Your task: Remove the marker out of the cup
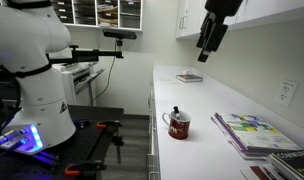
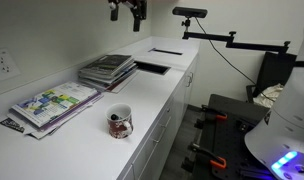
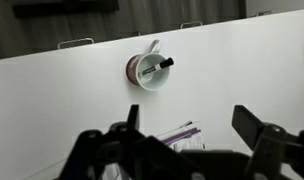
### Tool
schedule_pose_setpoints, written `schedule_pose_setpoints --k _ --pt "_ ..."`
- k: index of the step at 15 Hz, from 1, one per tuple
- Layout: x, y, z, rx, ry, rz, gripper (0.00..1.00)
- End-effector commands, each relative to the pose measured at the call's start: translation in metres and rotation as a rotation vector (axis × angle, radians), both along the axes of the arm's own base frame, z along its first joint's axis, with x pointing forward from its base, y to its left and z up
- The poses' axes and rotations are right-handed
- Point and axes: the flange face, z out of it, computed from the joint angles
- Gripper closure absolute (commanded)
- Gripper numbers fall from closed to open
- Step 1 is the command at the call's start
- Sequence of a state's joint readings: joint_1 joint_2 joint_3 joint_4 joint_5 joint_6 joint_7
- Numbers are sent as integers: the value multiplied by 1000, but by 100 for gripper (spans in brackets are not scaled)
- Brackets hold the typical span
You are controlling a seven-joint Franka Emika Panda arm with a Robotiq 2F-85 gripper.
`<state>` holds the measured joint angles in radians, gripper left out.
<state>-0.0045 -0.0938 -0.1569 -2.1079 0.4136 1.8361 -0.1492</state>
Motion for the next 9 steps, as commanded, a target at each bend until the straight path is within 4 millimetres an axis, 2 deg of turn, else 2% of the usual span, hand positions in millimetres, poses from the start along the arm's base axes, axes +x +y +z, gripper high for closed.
schedule_pose_setpoints --k 1,5,9 --pt "18 11 -28 31 11 -74 0" --pt "31 28 -61 49 0 -77 0" --pt "33 43 -87 42 54 -65 0"
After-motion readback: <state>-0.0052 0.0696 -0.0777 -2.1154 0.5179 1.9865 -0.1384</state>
